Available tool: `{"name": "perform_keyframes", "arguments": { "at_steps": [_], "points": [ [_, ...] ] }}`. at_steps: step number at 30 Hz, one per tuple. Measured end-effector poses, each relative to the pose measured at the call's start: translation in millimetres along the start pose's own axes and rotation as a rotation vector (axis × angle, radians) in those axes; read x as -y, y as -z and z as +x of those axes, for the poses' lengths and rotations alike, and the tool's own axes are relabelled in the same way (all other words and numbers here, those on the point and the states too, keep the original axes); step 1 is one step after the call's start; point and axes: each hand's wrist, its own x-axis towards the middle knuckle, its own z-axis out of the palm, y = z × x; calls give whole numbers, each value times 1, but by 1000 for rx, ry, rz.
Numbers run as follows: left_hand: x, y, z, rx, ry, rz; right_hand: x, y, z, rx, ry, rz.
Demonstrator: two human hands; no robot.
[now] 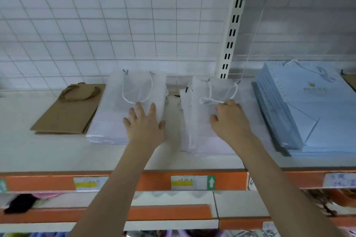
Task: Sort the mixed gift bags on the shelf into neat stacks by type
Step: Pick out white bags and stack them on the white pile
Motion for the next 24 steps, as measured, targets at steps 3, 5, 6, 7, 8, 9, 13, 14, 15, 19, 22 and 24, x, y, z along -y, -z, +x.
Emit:
{"name": "perform_keyframes", "arguments": {
  "at_steps": [3,5,6,7,8,9,13,14,15,19,22,24],
  "points": [
    [3,-2,-1,25,-13,1,8,-4,2,-2,-6,-4],
    [4,-3,-1,29,-20,3,10,-5,3,0,-8,-4],
    [5,-3,-1,28,-20,7,10,-5,4,-1,-6,-2],
    [4,-2,-1,25,-20,13,10,-6,4,-3,-2,3],
    [2,0,-2,18,-20,18,9,-6,4,-7,5,11],
    [-1,3,-4,9,-25,18,8,-5,4,-12,10,26],
    [-26,16,-18,-86,-157,-116,-10,7,2,-27,-11,60],
    [-35,19,-24,-94,-205,-197,-18,11,1,1,-23,61],
    [-45,22,-30,-69,-244,-285,-28,17,-2,58,-42,60],
    [-78,22,-53,300,-299,-385,-63,36,-19,341,-140,115],
    [-86,11,-56,345,-259,-335,-81,37,-29,487,-128,121],
    [-89,6,-56,353,-214,-336,-88,33,-32,565,-94,77]
  ]
}}
